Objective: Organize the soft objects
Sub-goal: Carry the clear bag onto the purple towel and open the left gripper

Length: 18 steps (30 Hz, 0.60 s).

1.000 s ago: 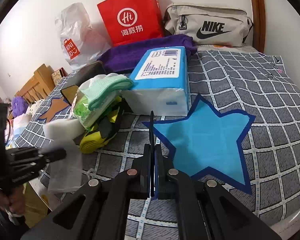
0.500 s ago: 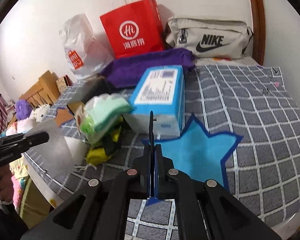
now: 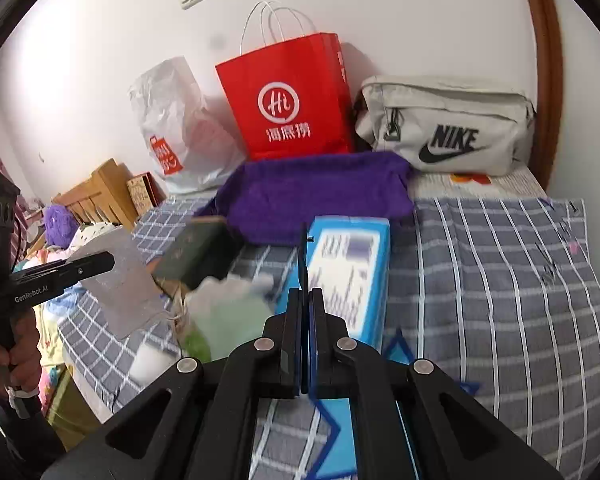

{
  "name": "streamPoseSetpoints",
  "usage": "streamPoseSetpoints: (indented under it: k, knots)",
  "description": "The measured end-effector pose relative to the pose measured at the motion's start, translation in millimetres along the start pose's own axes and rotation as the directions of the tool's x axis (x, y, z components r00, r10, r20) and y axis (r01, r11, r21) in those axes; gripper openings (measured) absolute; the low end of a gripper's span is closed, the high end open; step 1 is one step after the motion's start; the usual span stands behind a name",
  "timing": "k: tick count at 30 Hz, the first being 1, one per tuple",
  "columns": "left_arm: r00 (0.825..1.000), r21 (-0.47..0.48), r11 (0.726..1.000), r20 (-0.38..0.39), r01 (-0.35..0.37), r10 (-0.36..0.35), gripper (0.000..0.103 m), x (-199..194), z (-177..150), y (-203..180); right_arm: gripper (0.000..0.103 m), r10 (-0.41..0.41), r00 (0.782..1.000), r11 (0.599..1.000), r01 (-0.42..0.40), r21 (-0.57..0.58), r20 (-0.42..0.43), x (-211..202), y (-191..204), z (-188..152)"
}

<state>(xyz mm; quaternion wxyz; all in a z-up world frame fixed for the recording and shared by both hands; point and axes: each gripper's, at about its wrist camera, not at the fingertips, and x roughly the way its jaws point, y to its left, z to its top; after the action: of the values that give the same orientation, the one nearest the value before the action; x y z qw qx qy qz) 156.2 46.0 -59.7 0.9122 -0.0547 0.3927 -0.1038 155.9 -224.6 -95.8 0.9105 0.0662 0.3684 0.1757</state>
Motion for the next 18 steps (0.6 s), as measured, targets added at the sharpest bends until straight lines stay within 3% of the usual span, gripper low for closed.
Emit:
streamPoseSetpoints:
  k: [9,18]
  knots:
    - [1.0,-0.032,0.999,0.005,0.018,-0.018,0.009,26.8,59.0,9.5,0.003,0.019,1.0,1.0,-0.019,-0.013,0.019,37.9,-5.9,65.0]
    - [1.0,-0.037,0.999,-0.002,0.015,-0.015,0.009,59.8,98.4,19.1,0.003,0.028,1.0,0.999,-0.028,-0.045,0.007,81.0,-8.2,112.6]
